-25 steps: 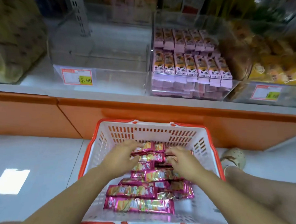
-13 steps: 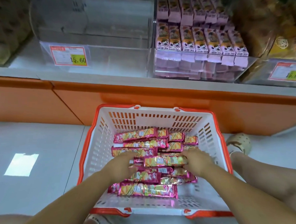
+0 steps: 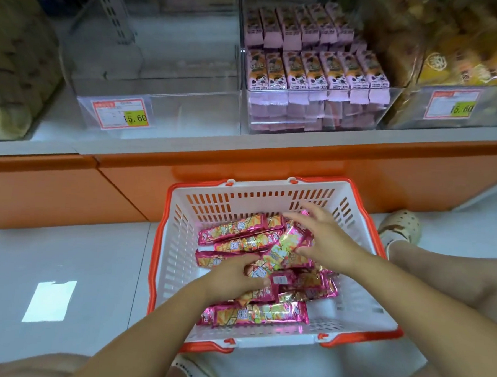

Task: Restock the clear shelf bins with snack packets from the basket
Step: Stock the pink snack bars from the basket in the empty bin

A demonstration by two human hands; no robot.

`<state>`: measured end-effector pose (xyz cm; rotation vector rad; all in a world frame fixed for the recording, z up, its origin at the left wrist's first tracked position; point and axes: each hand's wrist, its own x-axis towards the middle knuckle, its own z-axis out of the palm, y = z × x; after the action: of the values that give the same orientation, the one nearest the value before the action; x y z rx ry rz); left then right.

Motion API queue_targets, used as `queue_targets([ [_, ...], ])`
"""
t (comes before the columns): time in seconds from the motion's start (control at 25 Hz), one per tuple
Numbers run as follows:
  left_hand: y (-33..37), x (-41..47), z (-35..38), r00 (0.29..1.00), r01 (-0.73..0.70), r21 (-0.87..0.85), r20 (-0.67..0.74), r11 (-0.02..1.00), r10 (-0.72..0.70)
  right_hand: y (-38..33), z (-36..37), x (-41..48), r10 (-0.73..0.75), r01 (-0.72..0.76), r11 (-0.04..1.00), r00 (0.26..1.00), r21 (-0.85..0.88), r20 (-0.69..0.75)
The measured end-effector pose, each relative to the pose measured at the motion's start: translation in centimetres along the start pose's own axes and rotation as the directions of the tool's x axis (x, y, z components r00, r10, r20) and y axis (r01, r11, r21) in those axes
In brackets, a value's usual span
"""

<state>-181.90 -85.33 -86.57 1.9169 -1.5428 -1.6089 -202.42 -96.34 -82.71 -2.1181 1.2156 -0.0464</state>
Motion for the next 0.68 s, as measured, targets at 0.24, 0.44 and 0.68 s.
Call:
queue_targets([
  [0.24,1.7,-2.2,-0.3,0.991,-0.079,-0.355,-0.128,0.931,0.035,-2.2,0.5,-0.5,0.280,-0.414,0.394,0.905,0.821,0.321],
  [0.44,2.2,-3.0,-0.3,0.988,-0.098,-0.388,-0.145,0.917,0.045,-3.8,3.0,-0.5,0.229,-0.344,0.345,0.933,0.874,0.277],
  [0.68,2.4,-4.9,-4.3,0.997,-0.074,-0.386,-0.050,0.920,0.060,-6.8,2.0,-0.1,0.154,-0.235,0.394,0.970,0.888,0.189],
])
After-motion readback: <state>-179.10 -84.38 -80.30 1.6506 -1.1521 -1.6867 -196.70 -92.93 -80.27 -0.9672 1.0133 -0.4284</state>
